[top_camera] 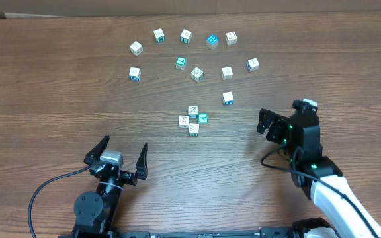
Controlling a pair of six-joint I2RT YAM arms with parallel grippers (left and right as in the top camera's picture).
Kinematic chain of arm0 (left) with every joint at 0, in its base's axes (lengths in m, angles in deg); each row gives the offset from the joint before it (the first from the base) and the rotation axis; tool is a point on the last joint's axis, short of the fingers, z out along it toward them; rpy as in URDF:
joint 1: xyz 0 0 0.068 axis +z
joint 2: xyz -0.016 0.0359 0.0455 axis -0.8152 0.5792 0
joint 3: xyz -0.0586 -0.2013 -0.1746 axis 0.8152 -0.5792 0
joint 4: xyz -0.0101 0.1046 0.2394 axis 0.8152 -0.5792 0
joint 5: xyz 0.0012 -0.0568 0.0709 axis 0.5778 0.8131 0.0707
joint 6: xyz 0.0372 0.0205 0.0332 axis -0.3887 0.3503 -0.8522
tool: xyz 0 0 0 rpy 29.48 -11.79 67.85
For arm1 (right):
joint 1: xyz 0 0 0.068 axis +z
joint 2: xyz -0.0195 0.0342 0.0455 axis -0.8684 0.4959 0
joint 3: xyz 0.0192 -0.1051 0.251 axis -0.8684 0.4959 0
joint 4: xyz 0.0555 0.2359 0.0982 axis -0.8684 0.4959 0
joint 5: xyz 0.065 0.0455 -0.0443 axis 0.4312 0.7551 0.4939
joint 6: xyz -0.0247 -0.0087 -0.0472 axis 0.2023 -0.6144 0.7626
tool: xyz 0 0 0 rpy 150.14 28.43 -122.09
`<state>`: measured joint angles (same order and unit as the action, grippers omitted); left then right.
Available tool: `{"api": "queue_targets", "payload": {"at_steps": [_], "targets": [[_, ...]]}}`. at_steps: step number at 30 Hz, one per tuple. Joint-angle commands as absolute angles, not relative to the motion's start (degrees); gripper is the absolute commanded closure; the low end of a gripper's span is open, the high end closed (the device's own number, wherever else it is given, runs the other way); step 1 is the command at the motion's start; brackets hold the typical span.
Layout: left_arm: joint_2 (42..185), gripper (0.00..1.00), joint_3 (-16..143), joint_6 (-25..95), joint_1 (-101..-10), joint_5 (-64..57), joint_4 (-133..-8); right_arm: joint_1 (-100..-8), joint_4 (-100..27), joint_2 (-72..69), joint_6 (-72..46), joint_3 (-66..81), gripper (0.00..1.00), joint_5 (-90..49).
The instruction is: Form a circle
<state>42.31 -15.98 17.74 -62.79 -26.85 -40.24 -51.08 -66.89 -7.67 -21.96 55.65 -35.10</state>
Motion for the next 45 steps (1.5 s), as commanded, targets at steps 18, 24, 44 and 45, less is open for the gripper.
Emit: {"api": "queue_targets", "payload": {"at_steps": [18,24,44,45], "targets": [[41.61,0.00,-16.20,16.47,-62.88,-27.24,-40.41,-53.66,-84.20,-29.57,-16.19,76.02,0.00,-28.28],[41.61,0.00,-16.20,16.47,-62.88,-27.24,-40.41,-54.97,-83.55,-35.12,-16.19,78.36,0.00,-27.04],[41.61,0.01,-16.20,16.47,-62.88,-27.24,-40.41,-57.38,-68.77,-55.67,-16.15,80.65,0.00,-25.62],[41.61,0.00,-16.20,16.47,-62.88,-27.24,-40.41,-57.35,-68.14,-56.34,-16.15,80.65,0.00,-25.62]]}}
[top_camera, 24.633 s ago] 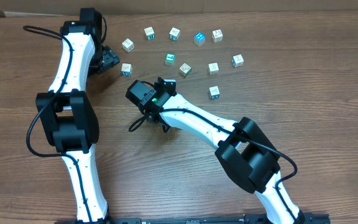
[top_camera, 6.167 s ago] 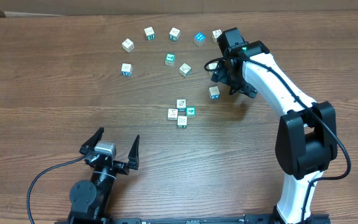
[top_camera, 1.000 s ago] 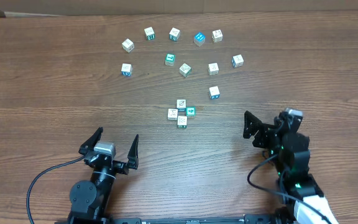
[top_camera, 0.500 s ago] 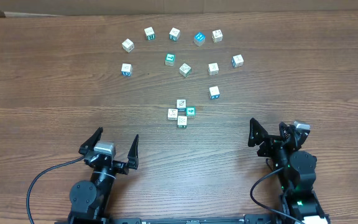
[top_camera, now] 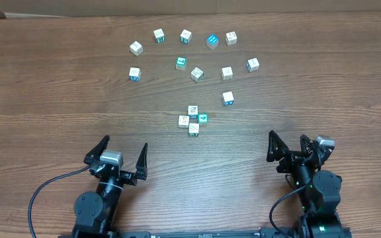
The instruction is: Form a circle
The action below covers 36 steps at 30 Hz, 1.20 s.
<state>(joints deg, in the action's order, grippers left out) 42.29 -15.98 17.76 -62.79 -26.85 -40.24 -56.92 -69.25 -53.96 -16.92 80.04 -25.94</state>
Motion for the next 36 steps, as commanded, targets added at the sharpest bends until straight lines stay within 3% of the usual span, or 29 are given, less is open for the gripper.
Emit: {"api": "queue_targets", "payload": {"at_steps": [1,36], "targets": [[41.61,0.00,-16.20,16.45,-62.88,-27.24,-40.41,-57.38,-67.66,-56.76,-16.15,80.65,0.00,-25.62],[41.61,0.00,-16.20,16.47,-62.88,-27.22,-40.41,-57.35,-64.92,-71.84,-16.22,80.63,0.00,-25.59]]}}
